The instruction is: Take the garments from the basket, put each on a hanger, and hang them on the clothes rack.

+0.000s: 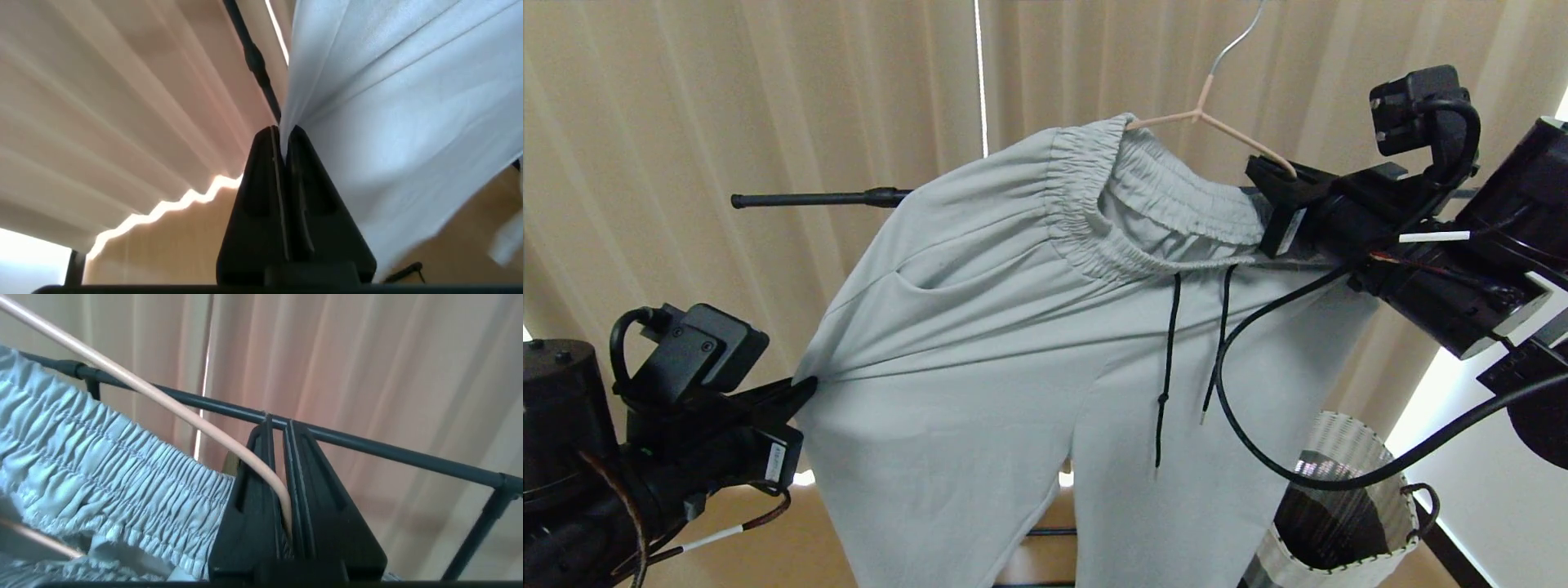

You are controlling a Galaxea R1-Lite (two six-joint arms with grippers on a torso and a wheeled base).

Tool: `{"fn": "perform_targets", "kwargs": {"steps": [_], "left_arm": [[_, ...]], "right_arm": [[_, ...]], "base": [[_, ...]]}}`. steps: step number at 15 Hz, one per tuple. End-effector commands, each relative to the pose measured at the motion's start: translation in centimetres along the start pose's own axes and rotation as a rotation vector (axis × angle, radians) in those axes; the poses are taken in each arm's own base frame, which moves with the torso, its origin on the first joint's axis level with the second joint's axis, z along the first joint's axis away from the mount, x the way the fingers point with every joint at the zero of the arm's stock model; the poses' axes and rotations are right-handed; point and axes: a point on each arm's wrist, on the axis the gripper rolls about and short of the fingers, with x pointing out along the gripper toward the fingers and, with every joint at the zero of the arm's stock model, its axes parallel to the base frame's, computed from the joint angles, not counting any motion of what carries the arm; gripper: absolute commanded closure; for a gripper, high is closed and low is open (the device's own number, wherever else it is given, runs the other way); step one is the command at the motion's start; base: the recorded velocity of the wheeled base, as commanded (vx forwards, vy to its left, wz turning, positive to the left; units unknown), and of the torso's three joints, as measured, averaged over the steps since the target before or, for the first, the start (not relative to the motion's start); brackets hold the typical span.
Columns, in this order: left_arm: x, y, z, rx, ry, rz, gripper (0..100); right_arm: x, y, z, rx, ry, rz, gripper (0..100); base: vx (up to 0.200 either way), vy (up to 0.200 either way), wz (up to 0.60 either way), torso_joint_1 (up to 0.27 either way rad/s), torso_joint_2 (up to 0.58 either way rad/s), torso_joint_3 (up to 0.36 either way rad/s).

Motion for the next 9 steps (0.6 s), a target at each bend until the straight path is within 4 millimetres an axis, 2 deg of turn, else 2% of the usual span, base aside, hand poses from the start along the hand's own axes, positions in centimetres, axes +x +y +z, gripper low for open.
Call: {"fn": "perform_targets", "kwargs": {"steps": [1, 2, 4, 7, 9], "left_arm": [[0.0, -0.1, -0.1, 0.001, 0.006, -0.002, 100], [-0.1, 0.0, 0.0, 0.001, -0.001, -0.002, 0], [-0.6, -0.1, 0.3, -0.005, -0.035, -0.022, 0], [-2.9, -0.1, 0.8, -0.019, -0.193, -0.128, 0], [-4.2, 0.5, 0.7, -0.043, -0.230, -0.104, 0]], "right_arm": [[0.0, -0.1, 0.0, 0.000, -0.001, -0.004, 100], [0.0, -0.1, 0.0, -0.002, 0.001, -0.007, 100], [-0.2, -0.9, -0.4, -0.012, 0.021, -0.036, 100], [-2.4, -2.7, -0.6, -0.029, 0.125, -0.085, 100], [-5.3, -5.1, -0.2, -0.046, 0.210, -0.171, 100]], "base": [[0.000, 0.000, 0.00, 0.000, 0.00, 0.000], [0.000, 0.000, 0.00, 0.000, 0.00, 0.000], [0.000, 0.000, 0.00, 0.000, 0.00, 0.000], [0.000, 0.000, 0.00, 0.000, 0.00, 0.000], [0.000, 0.000, 0.00, 0.000, 0.00, 0.000]]}}
